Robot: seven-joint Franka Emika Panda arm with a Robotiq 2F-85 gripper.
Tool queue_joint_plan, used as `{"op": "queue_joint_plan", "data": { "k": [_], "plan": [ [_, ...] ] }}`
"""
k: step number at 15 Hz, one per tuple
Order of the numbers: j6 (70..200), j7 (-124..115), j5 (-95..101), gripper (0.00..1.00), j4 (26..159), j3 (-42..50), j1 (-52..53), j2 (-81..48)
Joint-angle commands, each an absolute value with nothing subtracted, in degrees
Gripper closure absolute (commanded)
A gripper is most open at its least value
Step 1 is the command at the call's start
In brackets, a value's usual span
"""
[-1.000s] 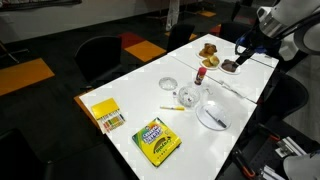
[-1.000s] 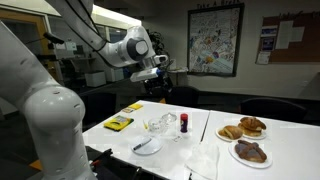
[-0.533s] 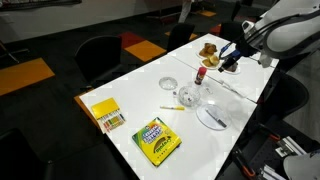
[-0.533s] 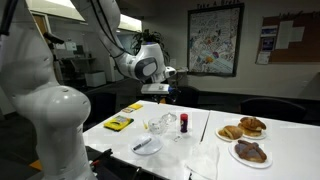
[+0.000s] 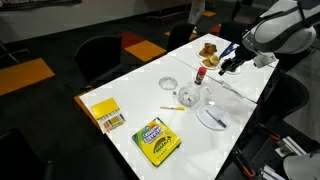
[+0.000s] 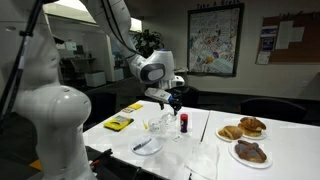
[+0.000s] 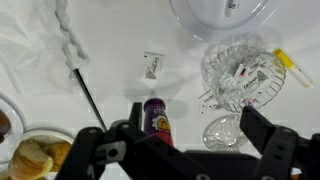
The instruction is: Put one white sachet in the glass container.
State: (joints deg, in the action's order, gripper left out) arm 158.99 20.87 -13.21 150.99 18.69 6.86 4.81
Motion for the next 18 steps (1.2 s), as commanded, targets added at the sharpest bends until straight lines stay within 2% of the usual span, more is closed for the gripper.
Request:
{"op": "queue_joint_plan", "data": {
  "k": [1, 4, 5, 10, 18],
  "plan": [
    [153.4, 26.2, -20.1, 0.00, 145.9, 20.7, 7.0, -1.3],
    [149.6, 30.4, -21.9, 0.00, 142.1, 21.2, 6.4, -5.6],
    [148.8, 30.4, -20.6, 0.00, 140.8, 15.7, 0.7, -7.2],
    [149.3, 26.2, -12.7, 0.00, 134.5, 10.5, -4.8, -15.6],
    [152.8, 14.9, -6.8, 0.00, 130.5, 6.3, -7.0, -23.4]
  ]
}}
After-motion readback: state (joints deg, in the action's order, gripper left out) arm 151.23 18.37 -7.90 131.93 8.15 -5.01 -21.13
